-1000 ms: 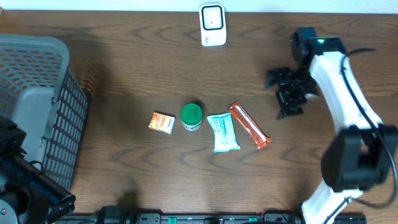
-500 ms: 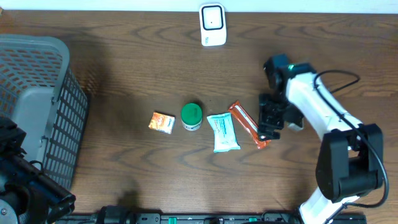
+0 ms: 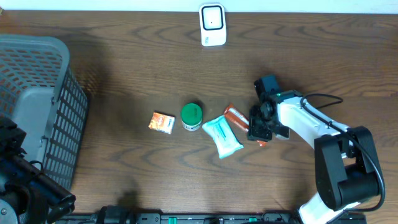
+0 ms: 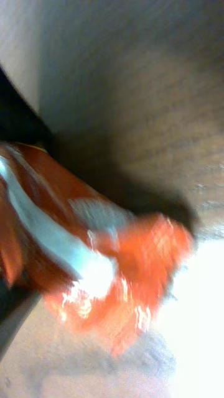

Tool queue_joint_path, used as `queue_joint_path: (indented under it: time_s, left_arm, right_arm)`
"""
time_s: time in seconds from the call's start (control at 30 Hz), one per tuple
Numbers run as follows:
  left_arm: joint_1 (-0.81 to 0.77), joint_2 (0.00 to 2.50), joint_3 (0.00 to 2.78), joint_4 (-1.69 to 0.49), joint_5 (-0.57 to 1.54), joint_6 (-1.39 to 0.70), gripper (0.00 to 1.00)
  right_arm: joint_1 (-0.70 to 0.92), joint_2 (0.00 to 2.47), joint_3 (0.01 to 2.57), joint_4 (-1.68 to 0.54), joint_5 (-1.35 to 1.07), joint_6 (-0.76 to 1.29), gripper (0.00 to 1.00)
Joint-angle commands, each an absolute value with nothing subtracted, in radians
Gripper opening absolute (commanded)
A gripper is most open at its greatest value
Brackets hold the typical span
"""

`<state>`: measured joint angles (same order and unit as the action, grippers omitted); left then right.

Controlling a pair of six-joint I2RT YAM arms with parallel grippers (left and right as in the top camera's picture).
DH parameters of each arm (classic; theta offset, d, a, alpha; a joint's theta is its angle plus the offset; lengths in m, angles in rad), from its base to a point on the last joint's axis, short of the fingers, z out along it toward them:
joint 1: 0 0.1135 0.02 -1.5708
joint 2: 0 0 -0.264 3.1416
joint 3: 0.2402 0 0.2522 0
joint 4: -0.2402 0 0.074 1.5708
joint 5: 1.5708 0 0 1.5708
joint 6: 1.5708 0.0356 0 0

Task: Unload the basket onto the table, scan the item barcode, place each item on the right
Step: 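Grasp the red snack bar again with the right gripper and lift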

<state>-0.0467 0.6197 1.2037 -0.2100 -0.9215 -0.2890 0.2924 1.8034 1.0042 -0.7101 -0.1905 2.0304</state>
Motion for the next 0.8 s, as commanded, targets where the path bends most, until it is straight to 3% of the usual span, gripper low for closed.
queue_joint_path:
  time_s: [0.0,0.03,0.13,0.27,0.33,0.37,0.47,0.57,0.63,0.77]
  left_arm:
    - [-0.049,0.617,1.200,-0.208,-0.924,-0.294,0.61]
    - [-0.049,0.617,1.200,-0.208,-0.924,-0.294,0.61]
    - [-0.049,0.617,1.200,-0.208,-0.924,-0.294,0.61]
    - [-0.049,0.617,1.200,-0.208,-0.924,-0.294,0.61]
    - [-0.049,0.617,1.200,-0.208,-0.924,-0.294,0.61]
    - [-0.049,0.617,1.200,-0.208,-0.924,-0.294,0.61]
    - [-0.049,0.617,1.200,-0.208,-0.924,-0.294,0.61]
    - [-0.049,0.617,1.200,-0.207,-0.924,-0.294,0.61]
    - [-0.049,0.617,1.200,-0.208,-0.924,-0.294,0.61]
    - [-0.049,0.617,1.200,-0.208,-0.925,-0.294,0.61]
  right_arm:
    - [0.301,1.859,0.921,-0.779,-0.150,2.031,0.52]
    - [0.301,1.859,0.921,-0.791,-0.138,2.008,0.56]
    - [0.300,1.859,0.921,-0.805,-0.083,1.894,0.83]
    - [0.296,1.859,0.921,-0.812,-0.044,1.853,0.90]
    - [0.295,1.859,0.921,-0.812,-0.031,1.853,0.78]
    - [0.295,1.859,0.921,-0.812,-0.013,1.852,0.61]
    - [0.293,1.859,0.921,-0.803,-0.003,1.817,0.36]
    - [0.289,1.859,0.922,-0.780,-0.006,1.731,0.15]
    - [0.287,1.858,0.923,-0.761,-0.006,1.653,0.08]
    - [0.281,1.846,0.958,-0.736,-0.004,1.438,0.04]
